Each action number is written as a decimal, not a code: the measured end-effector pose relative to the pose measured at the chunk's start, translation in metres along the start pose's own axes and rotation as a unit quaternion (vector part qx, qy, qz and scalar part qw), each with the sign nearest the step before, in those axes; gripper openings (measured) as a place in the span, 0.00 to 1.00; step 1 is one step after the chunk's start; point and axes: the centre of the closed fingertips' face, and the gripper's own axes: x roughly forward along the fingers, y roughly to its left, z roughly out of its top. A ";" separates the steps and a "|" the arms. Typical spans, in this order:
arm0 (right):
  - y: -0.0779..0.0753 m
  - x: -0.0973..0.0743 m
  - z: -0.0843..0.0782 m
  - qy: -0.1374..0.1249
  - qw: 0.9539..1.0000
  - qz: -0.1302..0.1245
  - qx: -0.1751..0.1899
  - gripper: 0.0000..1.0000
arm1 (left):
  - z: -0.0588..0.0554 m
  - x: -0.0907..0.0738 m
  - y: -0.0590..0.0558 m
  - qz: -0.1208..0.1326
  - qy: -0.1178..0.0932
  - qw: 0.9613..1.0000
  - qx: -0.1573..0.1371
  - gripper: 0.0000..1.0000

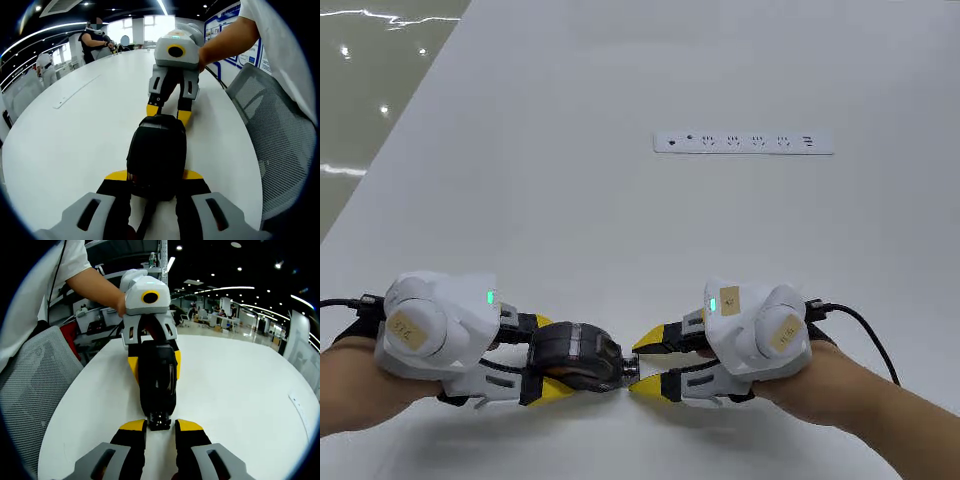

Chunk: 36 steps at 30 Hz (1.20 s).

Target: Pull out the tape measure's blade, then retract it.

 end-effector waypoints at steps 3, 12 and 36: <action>0.000 0.001 0.000 0.001 1.000 0.002 -0.011 0.16 | 0.000 0.000 0.000 -0.001 0.000 1.000 0.005 0.29; 0.002 0.004 0.001 -0.002 1.000 0.004 -0.012 0.14 | 0.000 0.001 0.000 0.000 0.000 1.000 0.004 0.29; 0.002 -0.006 -0.005 -0.001 1.000 -0.002 -0.011 0.11 | 0.000 0.002 0.000 -0.008 0.004 1.000 0.004 0.28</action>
